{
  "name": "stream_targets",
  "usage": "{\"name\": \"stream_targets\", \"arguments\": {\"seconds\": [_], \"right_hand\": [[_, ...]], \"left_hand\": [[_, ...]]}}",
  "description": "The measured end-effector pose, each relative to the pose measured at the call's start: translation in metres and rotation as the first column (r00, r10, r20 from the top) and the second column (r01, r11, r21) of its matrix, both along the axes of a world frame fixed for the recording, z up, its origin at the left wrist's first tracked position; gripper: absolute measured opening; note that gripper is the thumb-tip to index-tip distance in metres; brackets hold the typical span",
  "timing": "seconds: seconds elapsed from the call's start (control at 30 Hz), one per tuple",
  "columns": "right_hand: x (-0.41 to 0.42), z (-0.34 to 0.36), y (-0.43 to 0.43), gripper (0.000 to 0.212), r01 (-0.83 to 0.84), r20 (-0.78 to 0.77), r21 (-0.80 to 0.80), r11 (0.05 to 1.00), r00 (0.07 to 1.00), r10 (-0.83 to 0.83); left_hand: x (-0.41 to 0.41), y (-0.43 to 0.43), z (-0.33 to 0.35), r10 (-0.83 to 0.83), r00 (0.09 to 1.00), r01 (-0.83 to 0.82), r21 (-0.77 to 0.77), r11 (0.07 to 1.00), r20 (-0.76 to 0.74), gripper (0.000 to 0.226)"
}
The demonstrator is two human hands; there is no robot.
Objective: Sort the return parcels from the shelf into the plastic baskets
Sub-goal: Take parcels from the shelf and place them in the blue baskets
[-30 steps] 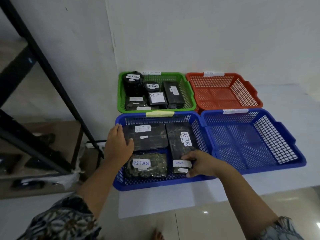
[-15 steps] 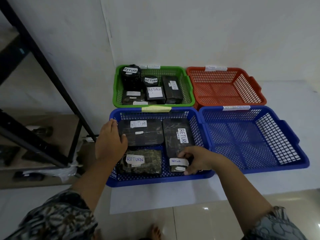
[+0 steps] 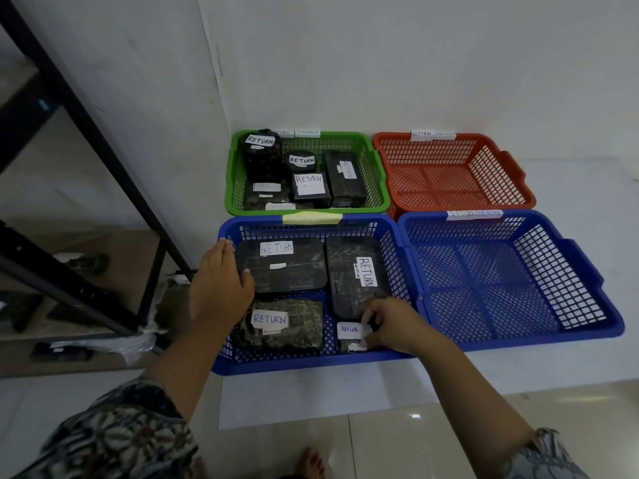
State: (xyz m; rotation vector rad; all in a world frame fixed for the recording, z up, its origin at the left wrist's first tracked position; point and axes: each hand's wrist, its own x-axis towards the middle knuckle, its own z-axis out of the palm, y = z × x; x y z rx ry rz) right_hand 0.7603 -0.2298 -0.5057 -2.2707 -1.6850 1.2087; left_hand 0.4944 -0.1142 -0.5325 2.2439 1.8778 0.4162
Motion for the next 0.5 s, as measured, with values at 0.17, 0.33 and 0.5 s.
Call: {"name": "stream_targets", "arguments": {"seconds": [0.17, 0.33, 0.5], "right_hand": [[-0.0072, -0.0111, 0.0016, 0.035, 0.017, 0.148, 0.057, 0.998, 0.989, -0.025], [-0.0097, -0.0115, 0.0018, 0.035, -0.033, 0.227, 0.068, 0.997, 0.974, 0.017], [-0.01, -0.0095, 0.0006, 0.031, -0.075, 0.255, 0.071, 0.995, 0.965, 0.055]], "left_hand": [[0.0005, -0.0004, 0.0007, 0.003, 1.0, -0.003, -0.004, 1.0, -0.007, 0.06], [0.0002, 0.0002, 0.0006, 0.006, 1.0, -0.006, -0.014, 1.0, -0.018, 0.061], [0.0, -0.0008, 0.0021, 0.014, 1.0, -0.013, -0.024, 1.0, 0.023, 0.06]]}}
